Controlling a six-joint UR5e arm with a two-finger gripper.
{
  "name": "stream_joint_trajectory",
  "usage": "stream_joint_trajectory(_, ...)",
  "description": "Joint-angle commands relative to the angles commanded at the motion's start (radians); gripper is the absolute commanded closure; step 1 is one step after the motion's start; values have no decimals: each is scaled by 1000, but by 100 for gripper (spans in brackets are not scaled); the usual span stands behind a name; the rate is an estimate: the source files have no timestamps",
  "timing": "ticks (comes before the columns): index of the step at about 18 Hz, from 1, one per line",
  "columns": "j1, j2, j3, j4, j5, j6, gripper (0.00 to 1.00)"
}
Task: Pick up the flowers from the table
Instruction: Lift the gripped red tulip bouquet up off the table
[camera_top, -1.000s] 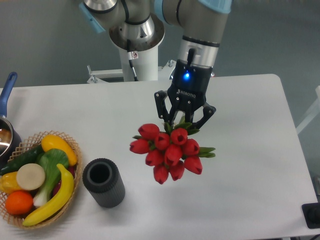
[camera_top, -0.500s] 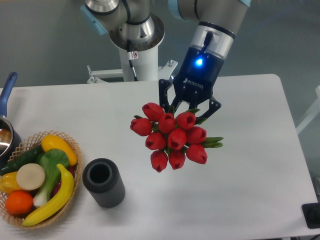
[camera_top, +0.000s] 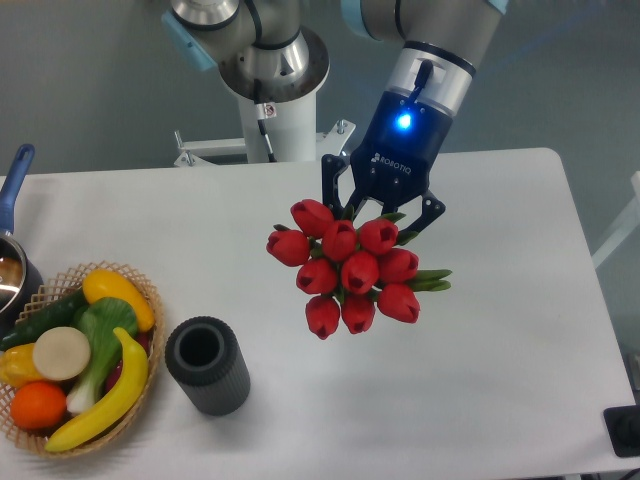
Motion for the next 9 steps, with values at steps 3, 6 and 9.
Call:
stream_joint_trajectory(3,-2,0,2,0,-2,0,61)
stream_joint_trajectory(6,3,0,2,-2,-5,-2,61)
stream_joint_trajectory(9,8,0,0,-2,-12,-2,61)
